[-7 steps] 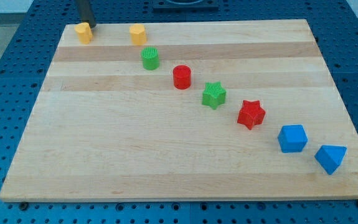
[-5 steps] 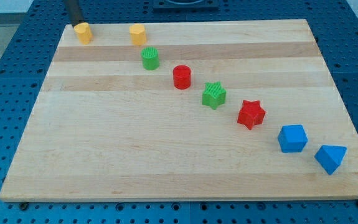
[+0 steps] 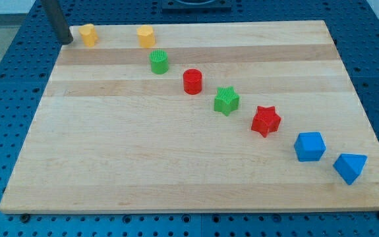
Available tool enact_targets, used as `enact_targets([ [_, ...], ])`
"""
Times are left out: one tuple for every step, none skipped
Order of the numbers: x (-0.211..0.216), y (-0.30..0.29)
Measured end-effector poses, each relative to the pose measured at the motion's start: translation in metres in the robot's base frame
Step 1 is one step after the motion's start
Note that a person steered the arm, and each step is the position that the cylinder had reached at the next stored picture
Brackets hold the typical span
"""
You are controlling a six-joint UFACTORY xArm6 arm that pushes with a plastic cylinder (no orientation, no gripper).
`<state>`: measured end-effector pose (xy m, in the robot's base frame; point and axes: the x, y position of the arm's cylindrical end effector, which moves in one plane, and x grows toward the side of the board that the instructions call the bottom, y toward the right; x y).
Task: Push the yellow heart right a bit
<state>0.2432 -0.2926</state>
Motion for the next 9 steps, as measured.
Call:
enact_targets([
  [-0.006, 0.009],
  [-0.012, 0.021],
  [-0.015, 0.034],
  [-0.018, 0.047],
  [-0.018, 0.053],
  [-0.018, 0.053],
  [-0.031, 0.048],
  [-0.047, 0.047],
  [-0.052, 0.06],
])
